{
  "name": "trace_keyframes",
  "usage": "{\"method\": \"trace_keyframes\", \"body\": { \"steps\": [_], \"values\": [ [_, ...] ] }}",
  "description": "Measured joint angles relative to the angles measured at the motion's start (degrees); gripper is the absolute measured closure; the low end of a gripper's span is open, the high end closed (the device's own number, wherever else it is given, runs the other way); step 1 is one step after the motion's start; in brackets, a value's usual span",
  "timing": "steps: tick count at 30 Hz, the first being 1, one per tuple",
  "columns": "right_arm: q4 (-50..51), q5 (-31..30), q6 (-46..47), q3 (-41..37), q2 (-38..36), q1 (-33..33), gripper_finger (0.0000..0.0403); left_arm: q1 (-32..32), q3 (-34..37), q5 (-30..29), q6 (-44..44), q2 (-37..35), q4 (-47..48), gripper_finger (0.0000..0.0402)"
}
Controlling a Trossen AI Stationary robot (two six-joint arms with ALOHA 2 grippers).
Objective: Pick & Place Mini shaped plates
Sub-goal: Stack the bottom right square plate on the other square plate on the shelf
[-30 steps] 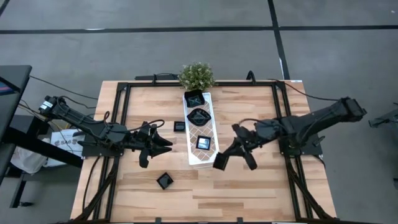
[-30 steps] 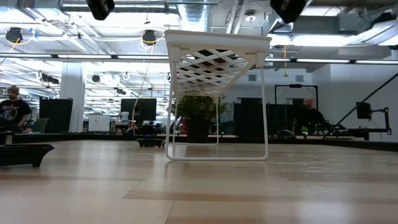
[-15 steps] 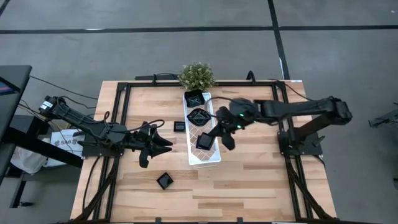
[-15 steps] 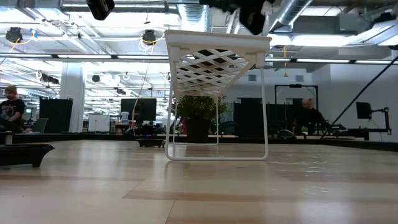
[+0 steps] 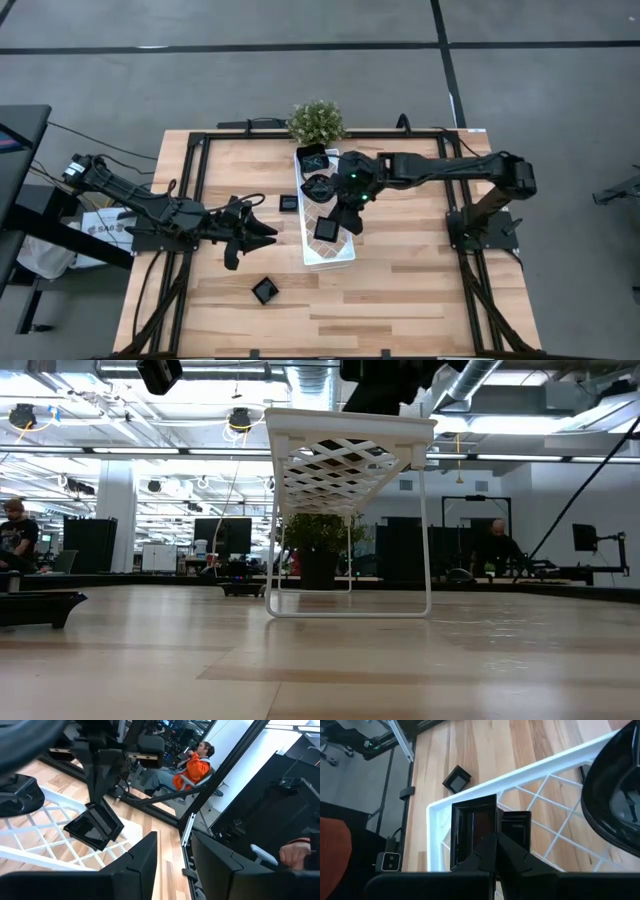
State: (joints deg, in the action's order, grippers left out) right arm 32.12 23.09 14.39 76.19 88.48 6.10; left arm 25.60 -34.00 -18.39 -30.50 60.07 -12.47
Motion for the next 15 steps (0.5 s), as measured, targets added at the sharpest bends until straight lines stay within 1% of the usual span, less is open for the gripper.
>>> {"method": "trace_keyframes", "body": {
  "steps": [15],
  "values": [
    [0.9,1.0,-1.1,0.2,0.1,0.0,0.0403,0.0,0.0,0.0,0.0,0.0,0.1,0.0278]
  ]
}}
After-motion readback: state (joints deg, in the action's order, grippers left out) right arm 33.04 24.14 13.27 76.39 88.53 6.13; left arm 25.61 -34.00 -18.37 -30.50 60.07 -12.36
